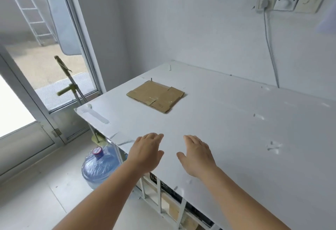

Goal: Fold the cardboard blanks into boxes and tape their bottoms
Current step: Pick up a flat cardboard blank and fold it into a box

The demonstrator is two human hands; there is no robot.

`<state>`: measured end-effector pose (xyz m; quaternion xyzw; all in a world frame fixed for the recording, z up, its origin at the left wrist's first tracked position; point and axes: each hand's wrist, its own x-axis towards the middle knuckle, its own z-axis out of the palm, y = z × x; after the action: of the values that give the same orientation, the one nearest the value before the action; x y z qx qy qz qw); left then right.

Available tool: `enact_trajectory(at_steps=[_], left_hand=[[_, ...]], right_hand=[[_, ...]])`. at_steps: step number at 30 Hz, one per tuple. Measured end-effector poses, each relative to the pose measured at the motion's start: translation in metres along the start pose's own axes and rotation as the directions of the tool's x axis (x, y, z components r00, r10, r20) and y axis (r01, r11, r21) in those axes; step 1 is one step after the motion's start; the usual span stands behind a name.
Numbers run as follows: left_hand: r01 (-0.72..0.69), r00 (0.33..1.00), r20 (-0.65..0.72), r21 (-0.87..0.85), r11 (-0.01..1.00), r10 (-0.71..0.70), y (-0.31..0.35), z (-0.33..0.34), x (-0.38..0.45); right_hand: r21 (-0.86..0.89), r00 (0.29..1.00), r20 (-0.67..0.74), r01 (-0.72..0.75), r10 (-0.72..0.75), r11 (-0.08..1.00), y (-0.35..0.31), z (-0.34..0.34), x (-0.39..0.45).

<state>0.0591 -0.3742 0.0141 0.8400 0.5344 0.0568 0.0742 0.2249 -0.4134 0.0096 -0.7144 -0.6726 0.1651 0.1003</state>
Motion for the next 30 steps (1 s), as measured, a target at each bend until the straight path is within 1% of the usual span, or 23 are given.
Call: enact_trajectory(at_steps=[6,10,14,20,23,27,30], left_hand=[[0.037,0.999,-0.023,-0.001,0.999,-0.037,-0.053,-0.010,0.053],[0.070,0.997,-0.023,-0.001,0.998,-0.070,-0.085,-0.020,0.094],[0.096,0.995,-0.036,-0.008,0.995,-0.096,-0.114,-0.024,0.134],[0.108,0.994,-0.002,-0.014,0.994,-0.108,-0.159,-0.015,0.187],[0.090,0.996,0.028,-0.016,0.996,-0.089,-0.185,-0.005,0.217],[0.073,0.994,0.082,-0.028,0.997,-0.070,-0.218,0.007,0.256],[0.061,0.994,0.094,-0.064,0.996,-0.055,-0.240,0.013,0.282]], right_hand=[[-0.012,1.000,0.002,0.020,-0.020,1.000,-0.024,0.009,0.079],[-0.007,0.999,0.031,0.014,-0.014,1.000,-0.037,0.007,0.129],[-0.012,1.000,0.020,-0.004,0.005,1.000,-0.043,0.005,0.175],[-0.043,0.993,0.057,-0.096,0.099,0.994,-0.045,0.016,0.224],[-0.029,0.982,0.062,-0.176,0.178,0.984,-0.048,0.025,0.245],[0.000,0.949,0.060,-0.311,0.311,0.950,-0.055,0.038,0.269],[0.038,0.905,0.037,-0.425,0.424,0.904,-0.060,0.048,0.289]])
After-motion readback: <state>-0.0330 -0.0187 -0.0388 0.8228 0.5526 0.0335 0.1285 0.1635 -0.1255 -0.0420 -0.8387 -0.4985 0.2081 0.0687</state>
